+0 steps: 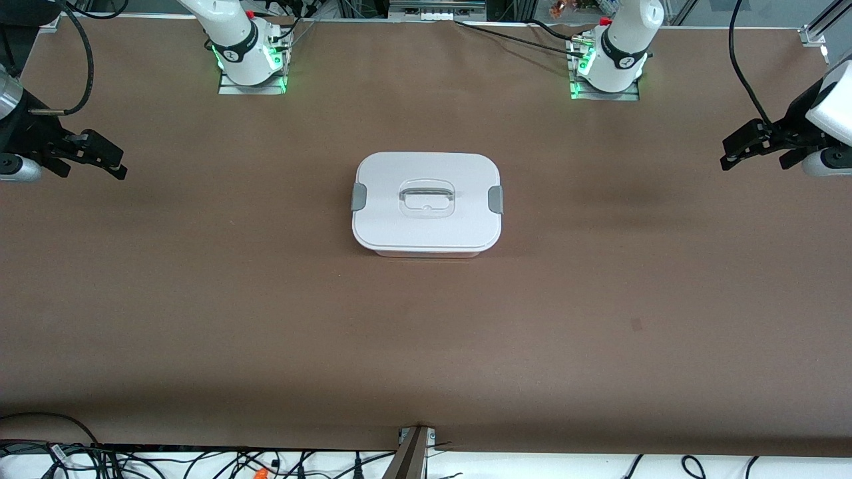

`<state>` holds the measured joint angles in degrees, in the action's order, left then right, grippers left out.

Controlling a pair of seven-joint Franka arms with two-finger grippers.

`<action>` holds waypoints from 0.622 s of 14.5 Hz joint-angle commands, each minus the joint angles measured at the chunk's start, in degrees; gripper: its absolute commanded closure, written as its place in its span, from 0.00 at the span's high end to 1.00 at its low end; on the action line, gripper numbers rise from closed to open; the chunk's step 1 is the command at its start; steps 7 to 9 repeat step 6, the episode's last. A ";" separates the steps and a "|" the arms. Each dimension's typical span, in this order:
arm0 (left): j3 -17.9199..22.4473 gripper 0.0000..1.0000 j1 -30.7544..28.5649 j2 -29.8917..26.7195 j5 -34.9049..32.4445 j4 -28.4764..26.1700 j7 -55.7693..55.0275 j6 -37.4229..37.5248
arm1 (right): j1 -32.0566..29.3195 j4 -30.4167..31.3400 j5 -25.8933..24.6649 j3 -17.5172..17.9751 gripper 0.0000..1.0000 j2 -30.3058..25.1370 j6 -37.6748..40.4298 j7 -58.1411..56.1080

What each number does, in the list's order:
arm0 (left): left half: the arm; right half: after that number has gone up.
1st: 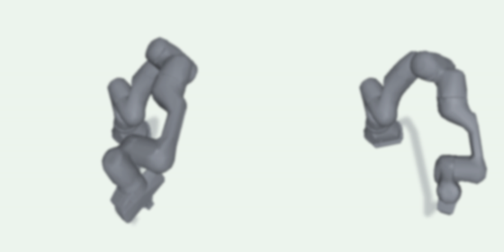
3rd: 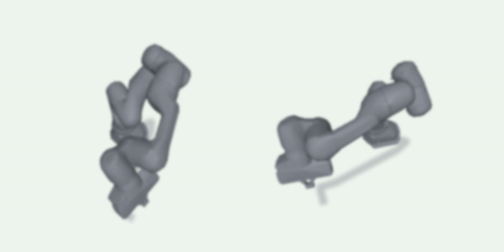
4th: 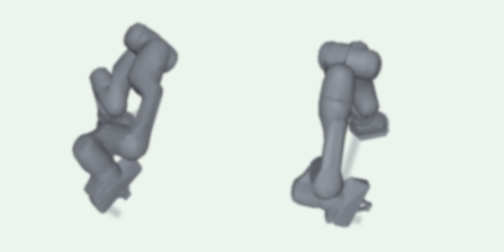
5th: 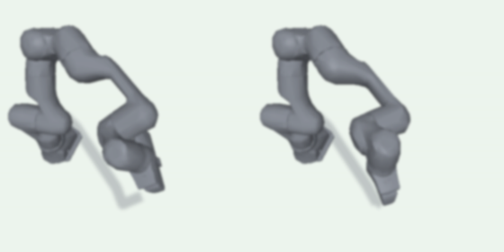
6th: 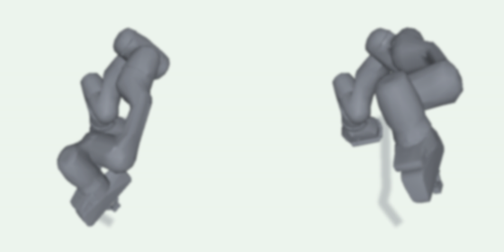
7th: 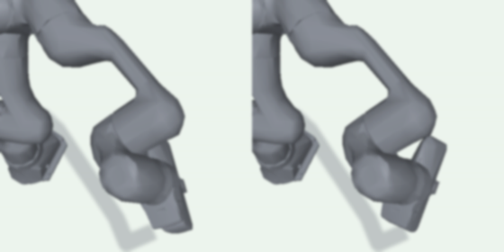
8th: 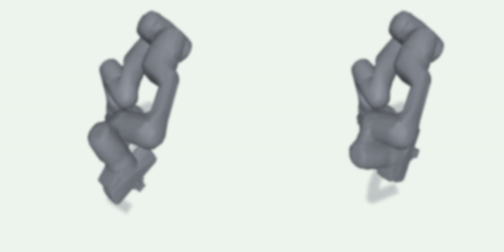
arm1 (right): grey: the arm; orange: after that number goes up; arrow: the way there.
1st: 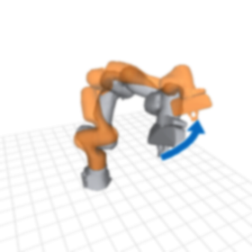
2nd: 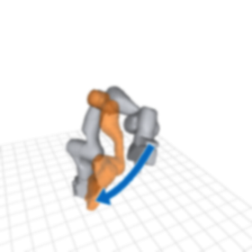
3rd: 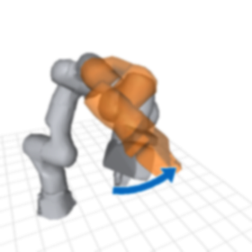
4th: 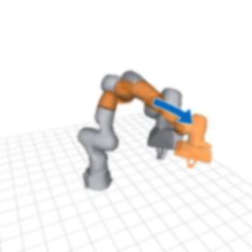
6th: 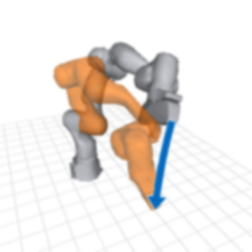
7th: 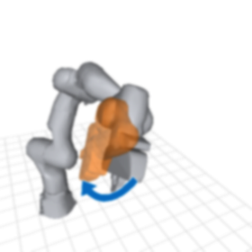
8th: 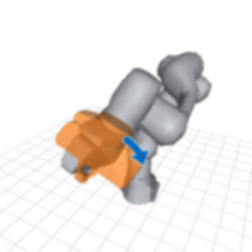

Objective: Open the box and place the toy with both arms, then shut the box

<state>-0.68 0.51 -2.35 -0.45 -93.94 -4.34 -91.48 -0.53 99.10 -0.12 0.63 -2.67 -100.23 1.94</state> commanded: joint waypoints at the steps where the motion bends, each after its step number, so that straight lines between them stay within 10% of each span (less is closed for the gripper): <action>1: -0.82 1.00 0.10 -0.73 -1.84 0.60 -1.02 1.22 | 0.18 0.30 0.65 -0.28 1.00 -0.40 -0.14 -1.15; 9: -0.73 1.00 0.10 -0.99 -1.84 0.60 -0.93 1.31 | 0.18 0.04 0.65 -0.28 1.00 -0.32 -0.05 -1.15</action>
